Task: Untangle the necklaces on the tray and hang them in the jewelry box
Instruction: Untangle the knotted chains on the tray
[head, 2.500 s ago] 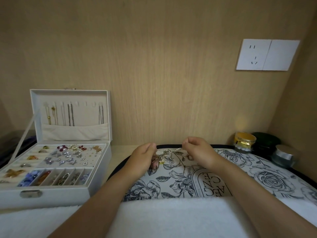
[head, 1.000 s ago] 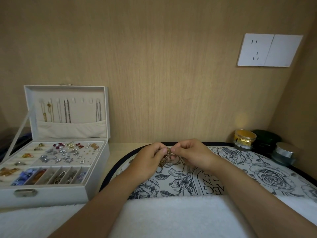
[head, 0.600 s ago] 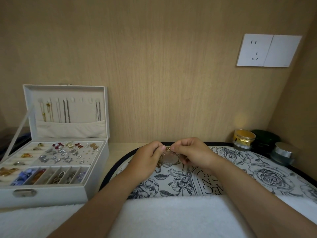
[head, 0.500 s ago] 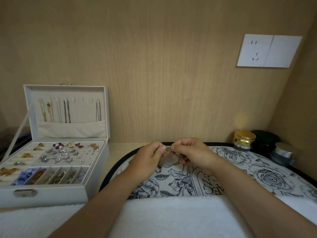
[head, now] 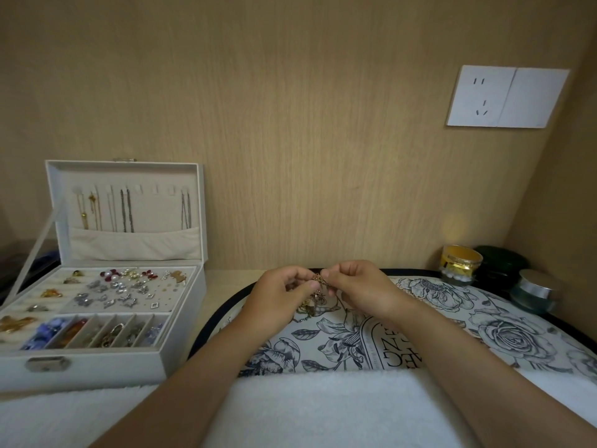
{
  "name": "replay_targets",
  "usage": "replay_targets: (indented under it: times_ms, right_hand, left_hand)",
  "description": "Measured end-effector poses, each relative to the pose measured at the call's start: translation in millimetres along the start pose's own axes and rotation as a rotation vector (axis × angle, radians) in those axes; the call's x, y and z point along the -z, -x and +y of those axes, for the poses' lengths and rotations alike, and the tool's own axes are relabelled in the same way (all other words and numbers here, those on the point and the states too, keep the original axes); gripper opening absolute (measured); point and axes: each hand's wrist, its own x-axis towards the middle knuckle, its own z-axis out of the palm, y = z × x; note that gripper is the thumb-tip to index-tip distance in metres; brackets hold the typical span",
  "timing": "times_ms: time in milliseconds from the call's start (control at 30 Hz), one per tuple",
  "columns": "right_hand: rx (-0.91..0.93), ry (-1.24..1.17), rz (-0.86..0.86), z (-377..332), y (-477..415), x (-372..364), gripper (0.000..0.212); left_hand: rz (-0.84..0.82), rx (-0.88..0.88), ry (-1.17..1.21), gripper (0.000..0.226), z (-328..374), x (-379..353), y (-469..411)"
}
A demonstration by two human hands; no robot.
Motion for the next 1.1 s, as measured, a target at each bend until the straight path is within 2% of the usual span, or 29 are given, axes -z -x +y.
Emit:
replay_targets:
  times_ms: [133, 367, 600, 767, 933, 1100]
  right_hand:
    - [0.074, -0.097, 0.018, 0, 0, 1, 0.019]
    - [0.095, 0.035, 0.038, 6, -2, 4, 0.009]
    - [0.062, -0.008, -0.013, 4, -1, 1, 0.016]
    - [0.047, 0.04, 0.103, 6, -5, 0, 0.003]
    - [0.186, 0.342, 0.266, 11, -8, -3, 0.009]
    - [0.352, 0.394, 0.274, 11, -5, -5, 0.009]
  left_hand:
    - [-0.042, -0.012, -0.02, 0.017, -1, 1, 0]
    - [-0.029, -0.098, -0.259, 0.018, -3, 1, 2]
    - [0.025, -0.189, -0.283, 0.019, 2, 5, 4]
    - [0.191, -0.363, -0.606, 0.018, 1, 5, 2]
    - [0.22, -0.302, -0.731, 0.014, 3, 2, 2]
    - [0.199, -0.209, -0.673, 0.016, 1, 3, 1]
